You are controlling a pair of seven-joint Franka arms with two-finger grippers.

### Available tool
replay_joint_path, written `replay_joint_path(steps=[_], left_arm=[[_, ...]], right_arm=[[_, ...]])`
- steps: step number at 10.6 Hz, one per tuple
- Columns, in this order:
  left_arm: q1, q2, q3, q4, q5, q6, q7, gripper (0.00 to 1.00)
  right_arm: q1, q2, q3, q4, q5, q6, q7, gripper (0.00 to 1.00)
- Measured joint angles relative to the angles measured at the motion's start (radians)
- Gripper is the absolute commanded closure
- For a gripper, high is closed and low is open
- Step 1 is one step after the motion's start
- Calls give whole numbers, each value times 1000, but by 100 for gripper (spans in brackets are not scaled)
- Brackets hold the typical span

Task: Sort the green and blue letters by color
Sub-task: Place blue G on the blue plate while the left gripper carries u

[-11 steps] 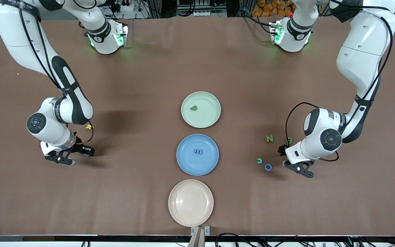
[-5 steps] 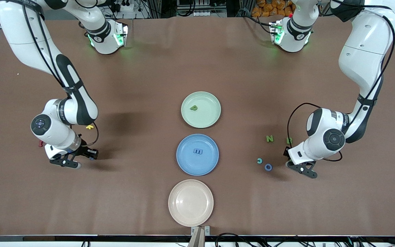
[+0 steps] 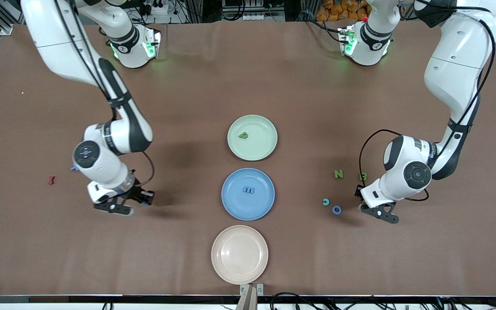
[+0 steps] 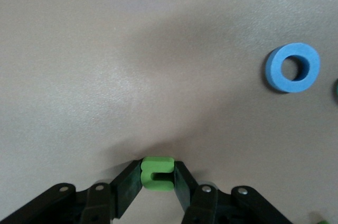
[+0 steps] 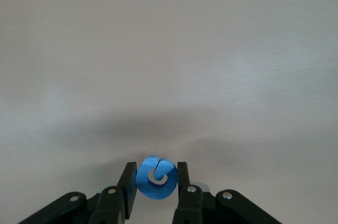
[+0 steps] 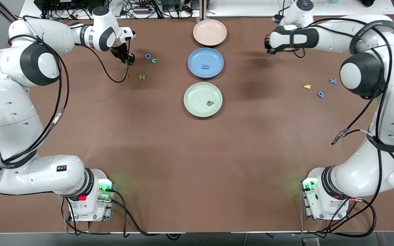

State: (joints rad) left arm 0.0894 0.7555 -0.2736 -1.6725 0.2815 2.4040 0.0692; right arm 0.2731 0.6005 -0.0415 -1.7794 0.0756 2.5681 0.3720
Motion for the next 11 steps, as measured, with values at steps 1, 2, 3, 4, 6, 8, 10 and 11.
replay_joint_path(steps=[1, 2, 3, 4, 6, 8, 10, 11], left_arm=[[-5, 0, -1, 1, 0, 0, -16, 100], [-13, 0, -1, 3, 0, 1, -32, 100], [-20, -3, -3, 9, 0, 1, -40, 100], [-24, -4, -6, 12, 0, 1, -49, 100], [-31, -7, -12, 19, 0, 1, -89, 100], [-54, -18, -21, 24, 0, 1, -154, 100], [-66, -40, -68, 25, 0, -20, -260, 100], [-79, -51, -98, 25, 0, -58, -330, 100]], right_arm=[[43, 0, 0, 17, 0, 0, 19, 90], [81, 1, 1, 32, 0, 0, 27, 89], [117, 3, 1, 52, 4, 2, 33, 89], [152, 9, 2, 79, 11, 3, 35, 88], [216, 31, 2, 142, 22, 3, 36, 86], [262, 70, 2, 190, 22, 31, 36, 86], [294, 107, 2, 205, 22, 97, 36, 86], [310, 123, 2, 218, 22, 113, 36, 86]])
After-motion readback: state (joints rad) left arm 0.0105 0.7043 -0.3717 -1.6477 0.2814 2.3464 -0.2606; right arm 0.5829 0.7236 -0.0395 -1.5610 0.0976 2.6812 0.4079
